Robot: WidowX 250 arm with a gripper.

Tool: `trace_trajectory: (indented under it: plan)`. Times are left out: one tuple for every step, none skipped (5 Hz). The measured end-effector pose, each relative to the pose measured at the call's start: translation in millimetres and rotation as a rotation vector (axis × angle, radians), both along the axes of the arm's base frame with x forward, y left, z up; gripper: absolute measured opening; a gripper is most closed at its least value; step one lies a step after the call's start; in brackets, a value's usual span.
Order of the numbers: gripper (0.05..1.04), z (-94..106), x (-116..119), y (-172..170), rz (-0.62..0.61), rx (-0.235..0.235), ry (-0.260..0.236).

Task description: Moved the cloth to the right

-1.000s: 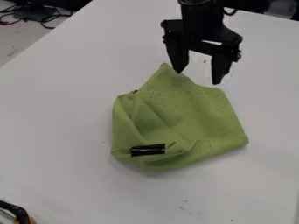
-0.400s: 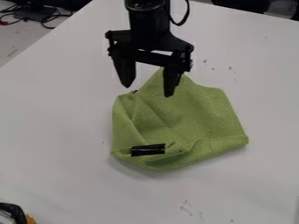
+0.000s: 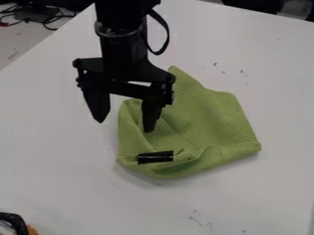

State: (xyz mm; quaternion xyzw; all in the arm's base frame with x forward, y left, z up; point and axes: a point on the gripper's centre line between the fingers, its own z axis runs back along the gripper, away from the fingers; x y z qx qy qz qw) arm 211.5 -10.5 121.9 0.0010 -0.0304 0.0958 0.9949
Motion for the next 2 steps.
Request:
trace_trajectory:
  plan:
    - [1.001,0.5,-32,-16,0.004,-0.007,-0.061]
    - [1.001,-3.1,-45,-17,0.04,-0.024,-0.119]
